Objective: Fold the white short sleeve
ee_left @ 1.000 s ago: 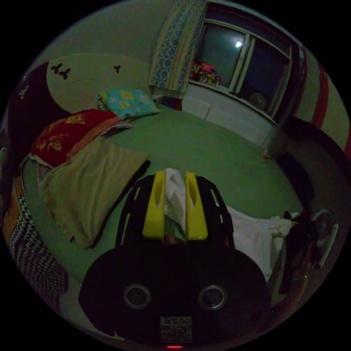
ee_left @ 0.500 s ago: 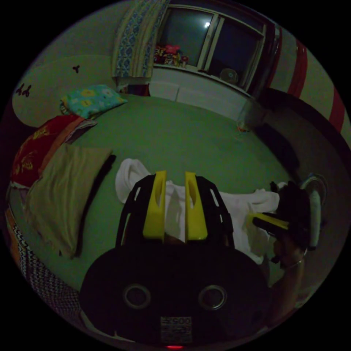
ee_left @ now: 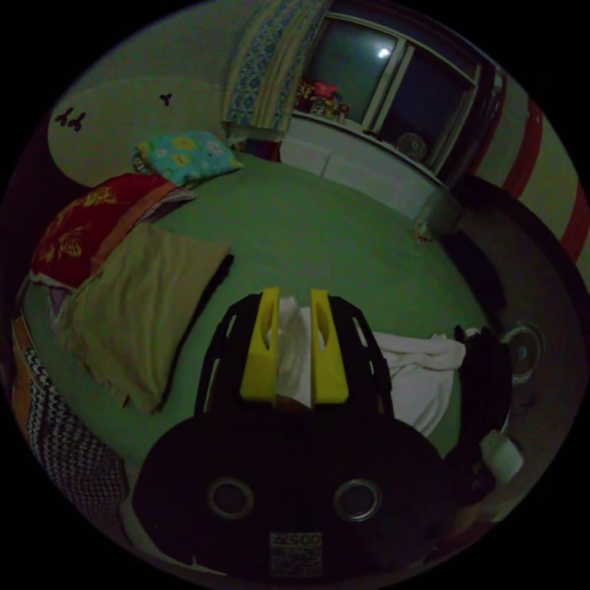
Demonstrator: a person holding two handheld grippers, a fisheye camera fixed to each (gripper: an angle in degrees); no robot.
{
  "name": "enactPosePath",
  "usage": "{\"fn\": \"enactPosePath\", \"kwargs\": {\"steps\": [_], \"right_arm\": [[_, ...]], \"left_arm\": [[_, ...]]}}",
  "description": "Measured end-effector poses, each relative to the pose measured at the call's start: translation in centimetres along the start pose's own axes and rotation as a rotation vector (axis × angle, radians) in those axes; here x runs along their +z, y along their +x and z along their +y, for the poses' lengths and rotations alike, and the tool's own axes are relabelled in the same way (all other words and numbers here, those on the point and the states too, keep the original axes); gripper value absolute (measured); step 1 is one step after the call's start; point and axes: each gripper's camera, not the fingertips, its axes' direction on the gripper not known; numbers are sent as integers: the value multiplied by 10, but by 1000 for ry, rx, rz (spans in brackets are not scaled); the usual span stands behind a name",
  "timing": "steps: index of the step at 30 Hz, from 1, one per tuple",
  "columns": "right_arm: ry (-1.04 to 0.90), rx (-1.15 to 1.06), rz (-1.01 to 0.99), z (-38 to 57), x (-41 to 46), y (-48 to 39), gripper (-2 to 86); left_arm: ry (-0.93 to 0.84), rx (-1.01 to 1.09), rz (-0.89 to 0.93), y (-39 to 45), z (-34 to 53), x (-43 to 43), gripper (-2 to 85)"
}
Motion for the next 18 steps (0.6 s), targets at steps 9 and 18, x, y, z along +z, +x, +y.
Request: {"fn": "enactPosePath", "kwargs": {"steps": [9,18], "right_arm": [[644,527,352,57,-90,49,101],[422,870,991,42,-97,62,119]], "left_arm": [[-235,51,-86,-23,-6,35,97],[-185,-26,-27,-65,-7,37,90]]}}
